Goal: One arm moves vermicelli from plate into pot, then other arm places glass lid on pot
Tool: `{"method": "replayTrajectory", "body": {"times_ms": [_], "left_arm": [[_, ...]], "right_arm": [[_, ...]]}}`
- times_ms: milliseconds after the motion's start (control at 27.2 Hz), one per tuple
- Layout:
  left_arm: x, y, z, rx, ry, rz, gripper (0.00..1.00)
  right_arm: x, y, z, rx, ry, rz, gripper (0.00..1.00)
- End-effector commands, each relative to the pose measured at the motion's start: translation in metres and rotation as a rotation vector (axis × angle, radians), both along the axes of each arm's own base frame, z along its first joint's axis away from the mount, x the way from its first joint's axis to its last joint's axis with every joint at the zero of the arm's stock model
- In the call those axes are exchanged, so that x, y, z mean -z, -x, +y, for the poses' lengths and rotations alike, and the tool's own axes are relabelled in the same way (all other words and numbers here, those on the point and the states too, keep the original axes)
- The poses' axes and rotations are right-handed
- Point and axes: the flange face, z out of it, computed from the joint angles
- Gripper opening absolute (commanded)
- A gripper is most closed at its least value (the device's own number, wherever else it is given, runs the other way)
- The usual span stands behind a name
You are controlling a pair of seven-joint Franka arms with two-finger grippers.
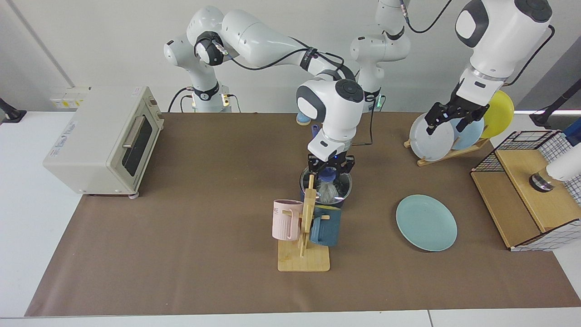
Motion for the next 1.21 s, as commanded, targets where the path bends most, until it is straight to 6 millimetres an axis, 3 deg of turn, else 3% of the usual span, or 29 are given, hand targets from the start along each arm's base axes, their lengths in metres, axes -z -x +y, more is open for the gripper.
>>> {"method": "replayTrajectory", "body": {"times_ms": [0, 257, 294, 331, 367, 404, 624, 771, 881, 1175], "left_arm": [[-0.005, 0.005, 0.001, -0.003, -0.012, -0.006, 1.0], [-0.005, 0.005, 0.001, -0.003, -0.012, -0.006, 1.0], [-0.004, 0.005, 0.001, -0.003, -0.012, -0.004, 1.0], [-0.004, 0.005, 0.001, -0.003, -0.012, -0.004, 1.0], [-0.004, 0.005, 0.001, -0.003, -0.012, -0.004, 1.0], [-0.005, 0.005, 0.001, -0.003, -0.012, -0.006, 1.0], [-0.005, 0.005, 0.001, -0.003, -0.012, -0.006, 1.0], [-0.005, 0.005, 0.001, -0.003, -0.012, -0.006, 1.0], [-0.005, 0.005, 0.001, -0.003, -0.012, -0.006, 1.0], [-0.005, 0.005, 0.001, -0.003, -0.012, -0.006, 1.0]], "right_arm": [[0.004, -0.002, -0.005, -0.035, 0.018, 0.031, 0.0], [0.004, -0.002, -0.006, -0.034, 0.021, 0.031, 0.0], [0.005, -0.002, -0.006, -0.034, 0.022, 0.032, 0.08], [0.004, -0.002, -0.006, -0.034, 0.021, 0.031, 0.29], [0.003, -0.002, -0.006, -0.034, 0.02, 0.029, 0.77], [0.003, -0.002, -0.005, -0.038, 0.02, 0.027, 0.99], [-0.001, 0.001, -0.001, -0.056, 0.038, 0.008, 1.0], [-0.017, 0.005, -0.003, -0.057, 0.032, 0.004, 1.0], [-0.044, 0.011, -0.008, -0.053, 0.025, 0.002, 1.0], [-0.149, 0.03, -0.043, -0.004, -0.067, -0.015, 1.0]]}}
